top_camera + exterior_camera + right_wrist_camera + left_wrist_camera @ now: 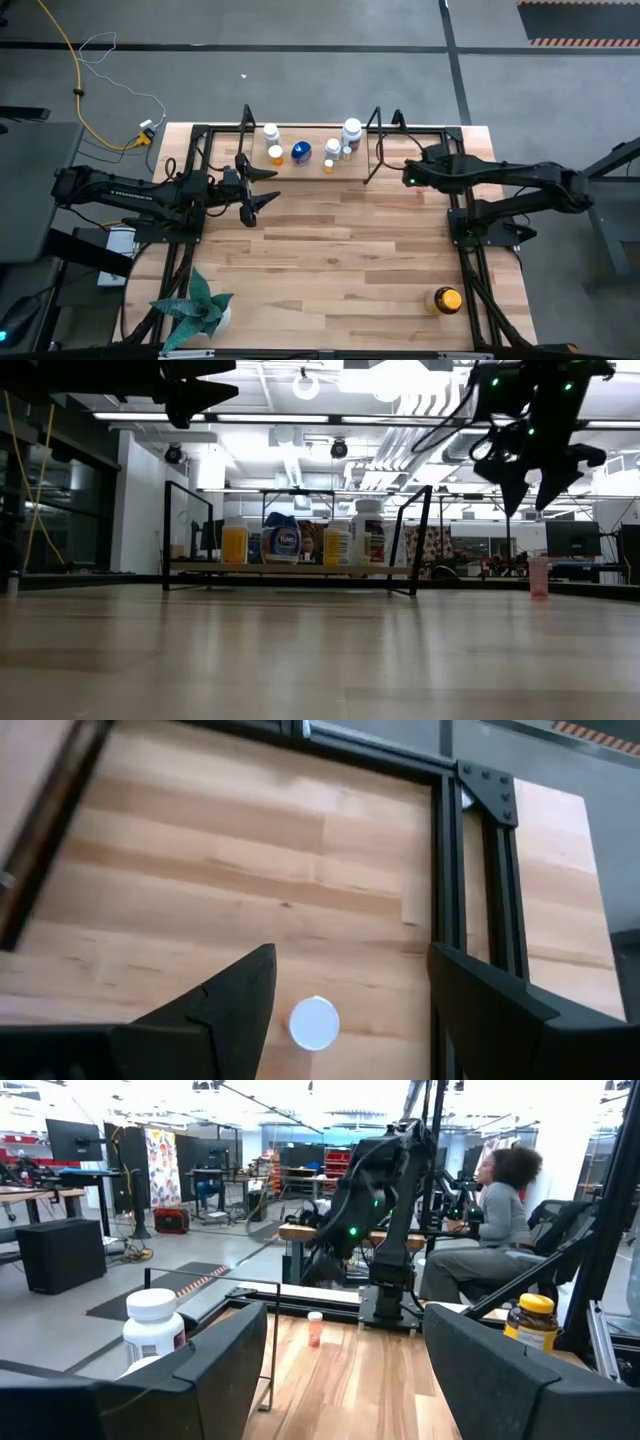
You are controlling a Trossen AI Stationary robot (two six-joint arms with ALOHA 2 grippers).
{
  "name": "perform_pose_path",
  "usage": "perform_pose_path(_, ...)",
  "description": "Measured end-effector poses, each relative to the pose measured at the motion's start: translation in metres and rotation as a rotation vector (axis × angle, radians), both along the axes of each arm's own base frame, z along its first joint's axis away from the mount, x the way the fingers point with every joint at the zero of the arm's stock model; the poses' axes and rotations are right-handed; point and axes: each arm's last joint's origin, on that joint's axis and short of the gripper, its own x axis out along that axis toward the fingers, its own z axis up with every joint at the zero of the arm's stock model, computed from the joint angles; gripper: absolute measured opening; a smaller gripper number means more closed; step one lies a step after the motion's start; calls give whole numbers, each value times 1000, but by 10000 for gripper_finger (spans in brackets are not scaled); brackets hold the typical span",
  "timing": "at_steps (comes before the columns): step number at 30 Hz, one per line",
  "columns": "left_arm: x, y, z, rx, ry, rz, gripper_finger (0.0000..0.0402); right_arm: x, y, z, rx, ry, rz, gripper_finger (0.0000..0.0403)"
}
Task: Pick and place medicine bottles onto shelf by color
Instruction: Put the pink pill bottle on the shelf
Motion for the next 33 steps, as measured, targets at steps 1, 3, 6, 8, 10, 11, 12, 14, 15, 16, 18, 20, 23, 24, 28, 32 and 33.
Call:
perform_pose_path(1,0,0,0,0,0,0,259,3,-1,-3,8,18,-4,252)
perform_pose_path(3,0,0,0,0,0,0,259,9,-2,-10,27,58,-3,252)
perform_pose_path(6,0,0,0,0,0,0,259,17,-4,-23,64,123,-2,252)
perform_pose_path(8,0,0,0,-7,-2,-1,259,22,-5,-31,84,179,11,252)
perform_pose_path(10,0,0,0,-8,-3,-1,259,26,-6,-37,98,234,31,252)
perform_pose_path(11,0,0,0,-8,-2,-1,259,27,-7,-40,106,261,45,252)
perform_pose_path(12,0,0,0,-8,-2,-1,259,28,-8,-42,112,280,50,252)
perform_pose_path(14,0,0,0,-8,-2,-1,259,28,-10,-44,114,304,52,252)
perform_pose_path(15,0,0,0,-8,-2,-1,259,27,-11,-44,106,312,51,252)
perform_pose_path(16,0,0,0,-8,-2,-1,259,26,-11,-43,99,316,51,252)
perform_pose_path(18,0,0,0,-8,-2,-1,259,21,-12,-44,86,300,54,251)
perform_pose_path(20,0,0,0,-8,-1,-1,259,12,-11,-51,101,247,63,251)
perform_pose_path(23,0,0,0,-8,0,-1,259,-6,-7,-63,134,140,95,251)
perform_pose_path(24,0,0,0,-8,0,-1,259,-11,-6,-65,129,96,100,251)
perform_pose_path(28,0,0,0,-9,0,7,259,-25,-2,-60,74,-68,97,251)
perform_pose_path(32,0,0,0,-20,-3,7,259,-31,0,-50,45,-152,104,251)
perform_pose_path(33,0,0,0,-25,-5,7,259,-33,1,-50,57,-152,103,251)
